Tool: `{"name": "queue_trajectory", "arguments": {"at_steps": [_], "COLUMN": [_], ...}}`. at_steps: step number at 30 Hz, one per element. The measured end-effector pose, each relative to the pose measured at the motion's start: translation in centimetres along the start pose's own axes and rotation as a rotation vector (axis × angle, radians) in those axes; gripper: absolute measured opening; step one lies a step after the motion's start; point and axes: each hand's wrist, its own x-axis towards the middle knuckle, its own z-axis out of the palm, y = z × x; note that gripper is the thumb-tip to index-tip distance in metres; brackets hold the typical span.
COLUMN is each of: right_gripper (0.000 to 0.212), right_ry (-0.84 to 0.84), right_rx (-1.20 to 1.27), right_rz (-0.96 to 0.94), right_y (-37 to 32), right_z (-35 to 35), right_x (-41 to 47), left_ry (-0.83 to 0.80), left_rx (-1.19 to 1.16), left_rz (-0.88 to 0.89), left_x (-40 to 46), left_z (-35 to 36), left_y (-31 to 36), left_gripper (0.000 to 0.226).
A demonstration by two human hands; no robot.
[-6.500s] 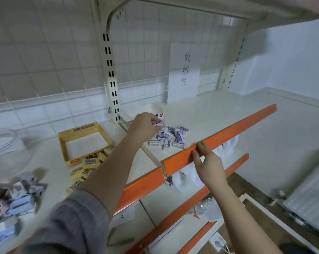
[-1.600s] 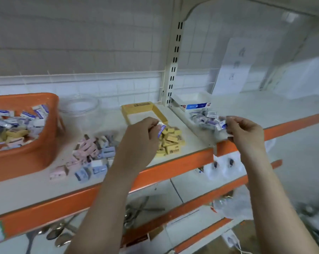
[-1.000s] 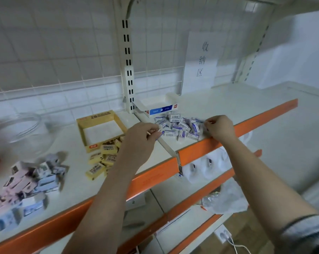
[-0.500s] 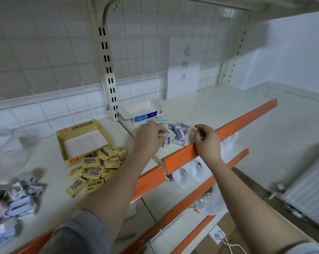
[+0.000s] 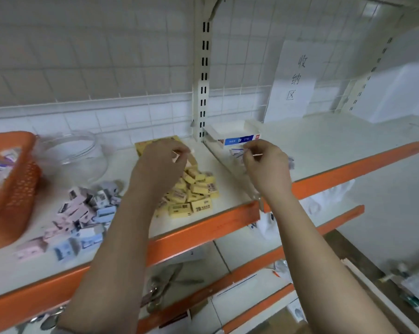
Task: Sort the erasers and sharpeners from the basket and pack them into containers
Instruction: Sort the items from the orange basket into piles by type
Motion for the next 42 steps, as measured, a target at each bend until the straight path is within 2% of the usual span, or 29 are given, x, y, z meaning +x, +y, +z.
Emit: {"name": "queue_trajectory", "arguments": {"at_steps": [7,13,17,22,27,29,31,33,38,42], "right_gripper": [0.017,0.015,0.013,0.015,0.02,0.029,0.04,0.045,0.039,0.028], "right_ry": [-0.074,-0.116,-0.229,-0.406,-0.749,-0.911,-0.997,-1.011,-1.011,-0.935], "right_rx": [0.126,0.27,0.186,0.016,-0.403,-0.576,-0.651,-0.675,-0.695,-0.637], "right_rz": [-0.11,-0.196,-0.296,-0.428,-0.565,-0.599,-0.583,-0.546,-0.508,-0.515], "right_y": [-10.5,-20.3,-26.4,-31.6,-33.4,-33.5,-33.1,-32.6,-32.3,-32.6], "right_z": [7.4,14.4,18.5,23.2,28.6,30.2,31.5,32.7,33.5,31.2], "right_x": [-4.9,-9.3,-10.6,-10.0,-8.2,-8.0,-8.1,-8.2,-8.6,-8.2], "left_ry": [0.193,0.216,0.182,0.171,0.227,0.243,0.231,0.217,0.236,0.12], "left_rx": [0.12,0.273,0.374,0.301,0.236,0.227,0.224,0.232,0.244,0.219], "left_rz": [-0.024,0.007,-0.092,-0.116,-0.175,-0.228,-0.273,-0.301,-0.327,-0.326], "left_x": [-5.8,-9.8,-11.5,-12.4,-12.7,-12.6,-12.6,-12.5,-12.5,-11.8], "left_z": [-13.5,-23.7,-27.9,-29.5,-29.0,-29.1,-29.2,-29.2,-29.2,-29.8], "left_y": [-8.6,-16.8,-21.4,-23.7,-23.7,-23.7,-23.9,-24.0,-24.1,-24.3], "left_gripper": [0.017,0.023,0.025,0.024,0.019,0.017,0.017,0.017,0.016,0.018]}}
